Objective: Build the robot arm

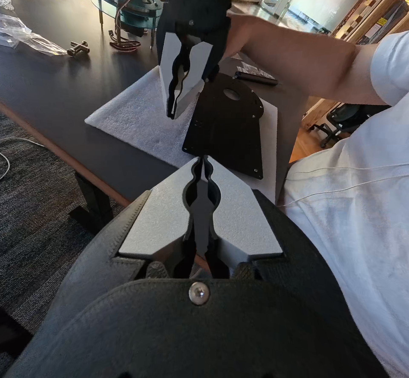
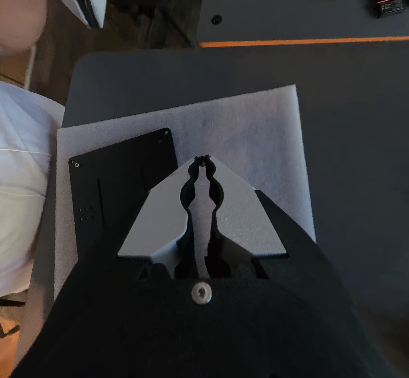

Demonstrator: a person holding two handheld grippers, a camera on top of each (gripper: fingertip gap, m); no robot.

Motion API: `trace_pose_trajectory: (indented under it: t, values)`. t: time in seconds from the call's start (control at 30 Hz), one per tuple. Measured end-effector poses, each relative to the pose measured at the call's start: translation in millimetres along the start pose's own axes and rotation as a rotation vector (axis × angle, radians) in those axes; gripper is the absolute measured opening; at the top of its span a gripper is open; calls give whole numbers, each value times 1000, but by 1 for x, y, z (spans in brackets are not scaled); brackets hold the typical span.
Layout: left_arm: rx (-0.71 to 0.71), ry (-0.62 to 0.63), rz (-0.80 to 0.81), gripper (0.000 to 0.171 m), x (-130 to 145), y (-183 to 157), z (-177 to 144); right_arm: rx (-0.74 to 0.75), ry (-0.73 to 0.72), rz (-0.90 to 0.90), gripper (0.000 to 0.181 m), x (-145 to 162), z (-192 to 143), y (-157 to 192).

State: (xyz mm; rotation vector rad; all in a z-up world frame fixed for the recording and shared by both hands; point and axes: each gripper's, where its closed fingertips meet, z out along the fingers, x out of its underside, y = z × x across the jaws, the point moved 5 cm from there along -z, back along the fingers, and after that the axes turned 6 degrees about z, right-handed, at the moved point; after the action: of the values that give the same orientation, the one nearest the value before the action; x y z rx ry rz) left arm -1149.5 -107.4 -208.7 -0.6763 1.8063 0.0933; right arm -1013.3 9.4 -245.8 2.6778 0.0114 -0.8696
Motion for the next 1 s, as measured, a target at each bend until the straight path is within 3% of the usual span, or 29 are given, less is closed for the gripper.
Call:
trace_pose_trajectory:
  t: [0.17, 1.0]
  values:
    - [13, 15, -4, 0, 4, -2, 4, -100, -96, 26, 4, 2, 3, -2]
    - [51, 40, -21, 0, 9, -5, 12, -38, 9, -112, 8, 10, 9, -1]
